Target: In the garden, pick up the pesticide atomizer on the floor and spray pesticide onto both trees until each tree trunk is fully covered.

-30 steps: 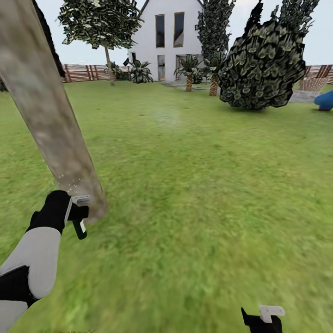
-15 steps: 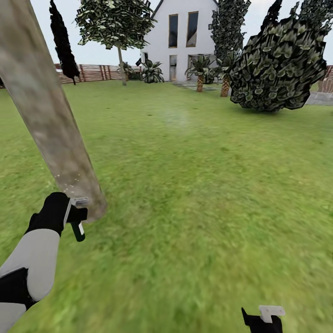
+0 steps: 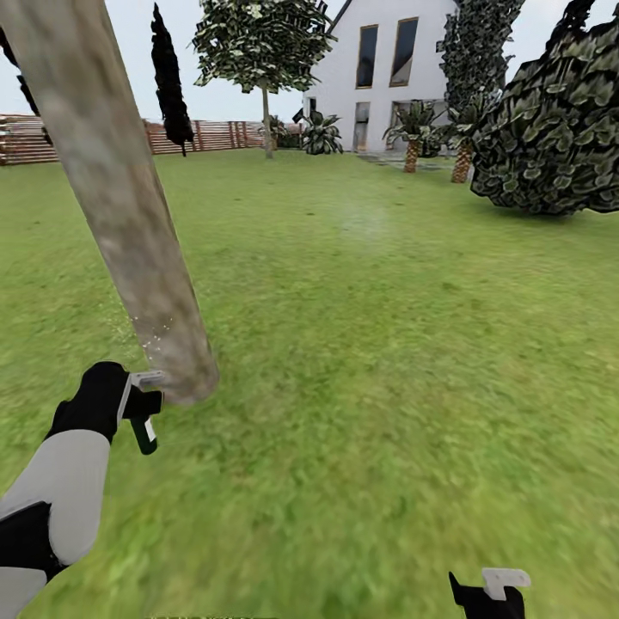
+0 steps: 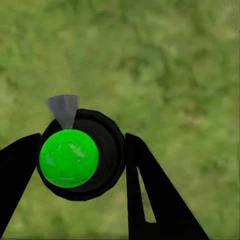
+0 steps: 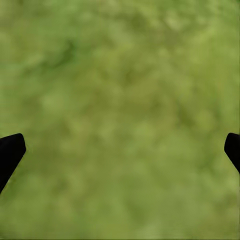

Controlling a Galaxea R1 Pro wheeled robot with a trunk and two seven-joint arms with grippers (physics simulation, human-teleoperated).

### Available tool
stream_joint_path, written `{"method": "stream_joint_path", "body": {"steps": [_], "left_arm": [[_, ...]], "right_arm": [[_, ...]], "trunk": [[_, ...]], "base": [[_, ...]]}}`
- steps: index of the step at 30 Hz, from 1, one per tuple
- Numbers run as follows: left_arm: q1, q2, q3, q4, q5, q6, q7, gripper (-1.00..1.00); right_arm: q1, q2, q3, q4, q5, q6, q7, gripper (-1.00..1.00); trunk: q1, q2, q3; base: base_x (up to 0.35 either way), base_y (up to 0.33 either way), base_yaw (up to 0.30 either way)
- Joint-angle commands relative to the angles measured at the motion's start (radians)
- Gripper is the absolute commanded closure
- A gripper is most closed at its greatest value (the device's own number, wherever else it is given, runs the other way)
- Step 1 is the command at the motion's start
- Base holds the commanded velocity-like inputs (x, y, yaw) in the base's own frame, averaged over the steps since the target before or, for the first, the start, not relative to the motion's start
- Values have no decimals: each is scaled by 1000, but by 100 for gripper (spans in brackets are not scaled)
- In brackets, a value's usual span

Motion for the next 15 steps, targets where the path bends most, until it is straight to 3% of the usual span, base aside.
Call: {"method": "stream_joint_path", "body": {"steps": [1,7,12,15], "left_arm": [[1,-1,2,-1,-11,2,-10,100],[13,-2,2,-2,-12,2,-9,100],[14,-2,2,-2,-12,1,-9,100],[22,-3,1,-2,-12,1,-9,100]], "right_arm": [[-1,0,-9,1,2,-3,8,-100],[-1,-6,-9,1,4,-3,8,-100],[-1,-7,-9,1,4,-3,8,-100],[-1,-6,-10,1,3,-3,8,-100]], "trunk": [[0,0,-1],[0,0,-1],[0,0,-1],[0,0,-1]], "base": [[0,-1,275],[242,-29,50],[259,-165,1],[59,-255,0]]}}
